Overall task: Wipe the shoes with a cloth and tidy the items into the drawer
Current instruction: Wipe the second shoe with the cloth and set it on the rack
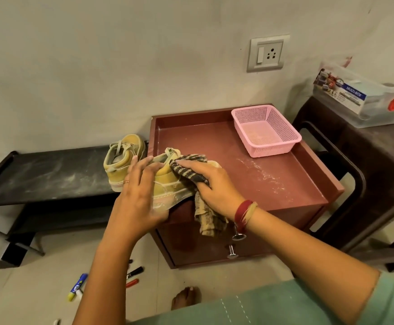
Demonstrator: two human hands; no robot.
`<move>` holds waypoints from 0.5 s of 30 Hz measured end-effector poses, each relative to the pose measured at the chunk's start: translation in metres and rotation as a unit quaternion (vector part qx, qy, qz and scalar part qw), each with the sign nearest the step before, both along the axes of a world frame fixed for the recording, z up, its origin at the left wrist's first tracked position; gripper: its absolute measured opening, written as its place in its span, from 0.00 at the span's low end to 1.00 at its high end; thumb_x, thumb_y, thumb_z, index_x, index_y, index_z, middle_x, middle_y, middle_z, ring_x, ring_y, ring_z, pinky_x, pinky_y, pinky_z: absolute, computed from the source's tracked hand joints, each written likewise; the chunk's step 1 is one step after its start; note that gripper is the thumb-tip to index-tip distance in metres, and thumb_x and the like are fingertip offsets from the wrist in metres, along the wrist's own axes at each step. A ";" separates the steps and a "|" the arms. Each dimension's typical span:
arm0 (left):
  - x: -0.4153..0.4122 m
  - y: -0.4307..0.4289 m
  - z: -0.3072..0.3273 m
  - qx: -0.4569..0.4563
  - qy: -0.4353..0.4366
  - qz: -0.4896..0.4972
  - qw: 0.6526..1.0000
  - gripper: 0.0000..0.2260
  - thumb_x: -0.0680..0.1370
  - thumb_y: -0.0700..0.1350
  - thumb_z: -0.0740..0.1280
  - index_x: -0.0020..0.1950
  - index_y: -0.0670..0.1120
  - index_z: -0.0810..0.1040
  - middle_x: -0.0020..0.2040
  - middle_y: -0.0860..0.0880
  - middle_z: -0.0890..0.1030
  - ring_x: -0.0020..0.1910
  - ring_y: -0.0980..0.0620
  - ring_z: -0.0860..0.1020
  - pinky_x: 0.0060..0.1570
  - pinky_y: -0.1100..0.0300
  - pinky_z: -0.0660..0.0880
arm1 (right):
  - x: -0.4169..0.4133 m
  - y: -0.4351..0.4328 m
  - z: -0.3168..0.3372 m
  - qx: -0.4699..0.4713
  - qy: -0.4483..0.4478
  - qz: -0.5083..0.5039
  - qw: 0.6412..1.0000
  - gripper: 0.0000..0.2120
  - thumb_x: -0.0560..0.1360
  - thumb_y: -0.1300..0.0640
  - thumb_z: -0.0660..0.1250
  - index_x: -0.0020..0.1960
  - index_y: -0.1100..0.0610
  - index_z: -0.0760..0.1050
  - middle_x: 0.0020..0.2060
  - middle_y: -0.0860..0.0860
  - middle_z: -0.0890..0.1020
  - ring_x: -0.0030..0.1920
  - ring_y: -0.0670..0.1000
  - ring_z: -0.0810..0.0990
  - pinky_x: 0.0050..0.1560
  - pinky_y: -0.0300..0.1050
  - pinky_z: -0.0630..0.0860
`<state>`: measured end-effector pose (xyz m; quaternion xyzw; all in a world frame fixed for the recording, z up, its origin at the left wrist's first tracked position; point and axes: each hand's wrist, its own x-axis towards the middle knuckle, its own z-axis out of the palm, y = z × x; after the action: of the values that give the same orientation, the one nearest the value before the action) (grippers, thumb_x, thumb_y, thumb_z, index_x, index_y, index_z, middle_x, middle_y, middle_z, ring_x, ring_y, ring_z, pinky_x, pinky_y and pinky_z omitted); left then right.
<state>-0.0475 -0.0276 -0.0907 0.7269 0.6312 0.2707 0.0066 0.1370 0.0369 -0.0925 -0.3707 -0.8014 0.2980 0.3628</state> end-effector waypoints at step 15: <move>0.000 -0.003 -0.003 0.012 0.018 -0.035 0.999 0.38 0.65 0.43 0.78 0.69 0.53 0.62 0.74 0.50 0.60 0.78 0.48 0.47 0.64 0.54 0.62 | -0.007 0.008 0.001 -0.024 0.005 -0.081 0.996 0.30 0.69 0.76 0.58 0.67 0.56 0.71 0.65 0.52 0.75 0.65 0.45 0.69 0.67 0.29 0.57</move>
<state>-0.0473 -0.0304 -0.0941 0.7531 0.6024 0.2645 -0.0044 0.1296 0.0447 -0.0911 -0.4413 -0.7598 0.2886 0.3803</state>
